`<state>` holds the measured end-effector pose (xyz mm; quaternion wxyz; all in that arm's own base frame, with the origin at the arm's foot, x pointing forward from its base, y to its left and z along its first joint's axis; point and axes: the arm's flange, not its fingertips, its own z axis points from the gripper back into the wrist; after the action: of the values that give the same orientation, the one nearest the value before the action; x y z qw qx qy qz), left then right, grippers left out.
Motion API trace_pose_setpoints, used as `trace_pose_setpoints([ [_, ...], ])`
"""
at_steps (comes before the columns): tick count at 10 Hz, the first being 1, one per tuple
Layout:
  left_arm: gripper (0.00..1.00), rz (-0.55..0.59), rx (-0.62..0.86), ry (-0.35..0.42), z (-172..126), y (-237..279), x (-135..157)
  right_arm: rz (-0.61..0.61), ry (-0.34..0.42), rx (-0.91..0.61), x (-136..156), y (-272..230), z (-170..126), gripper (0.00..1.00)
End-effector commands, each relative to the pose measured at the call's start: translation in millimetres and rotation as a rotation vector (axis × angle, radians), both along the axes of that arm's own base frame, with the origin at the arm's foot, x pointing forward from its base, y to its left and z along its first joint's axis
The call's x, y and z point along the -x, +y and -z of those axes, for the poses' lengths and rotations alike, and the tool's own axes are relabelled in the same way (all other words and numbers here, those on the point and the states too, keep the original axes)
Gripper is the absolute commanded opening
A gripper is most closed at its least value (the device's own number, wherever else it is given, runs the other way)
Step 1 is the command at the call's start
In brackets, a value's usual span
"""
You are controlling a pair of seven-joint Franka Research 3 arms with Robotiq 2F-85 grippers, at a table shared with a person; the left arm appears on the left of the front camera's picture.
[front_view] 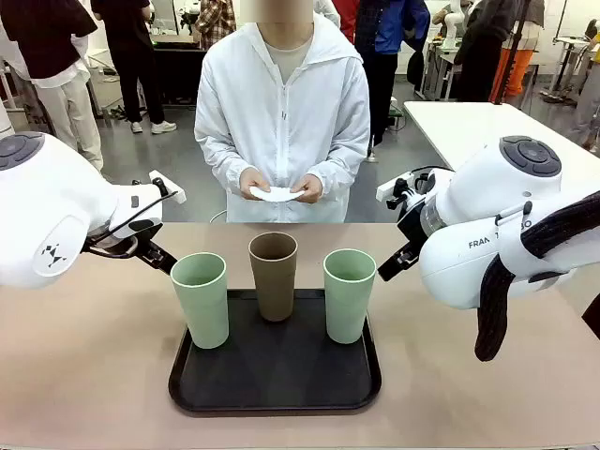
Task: Place coasters on the table and set cups on them.
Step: Pick up one Reusable plastic cup and place it on a coaster set by the human.
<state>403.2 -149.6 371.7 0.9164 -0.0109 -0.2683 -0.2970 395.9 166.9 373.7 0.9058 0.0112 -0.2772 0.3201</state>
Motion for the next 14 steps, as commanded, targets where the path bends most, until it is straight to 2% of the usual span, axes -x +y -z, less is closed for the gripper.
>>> trace_pose_setpoints([
  [1,1.0,0.0,0.0,0.0,0,0,0,0.0,0.0,0.0,0,0,0,1.0],
  [12,1.0,0.0,0.0,0.0,0,0,0,0.0,0.0,0.0,0,0,0,1.0],
  [13,1.0,0.0,0.0,0.0,0,0,0,0.058,0.062,-0.002,-1,-2,-11,1.0],
  [14,1.0,-0.022,-0.021,-0.018,-21,11,-3,0.091,0.072,0.005,2,-5,-32,1.0],
])
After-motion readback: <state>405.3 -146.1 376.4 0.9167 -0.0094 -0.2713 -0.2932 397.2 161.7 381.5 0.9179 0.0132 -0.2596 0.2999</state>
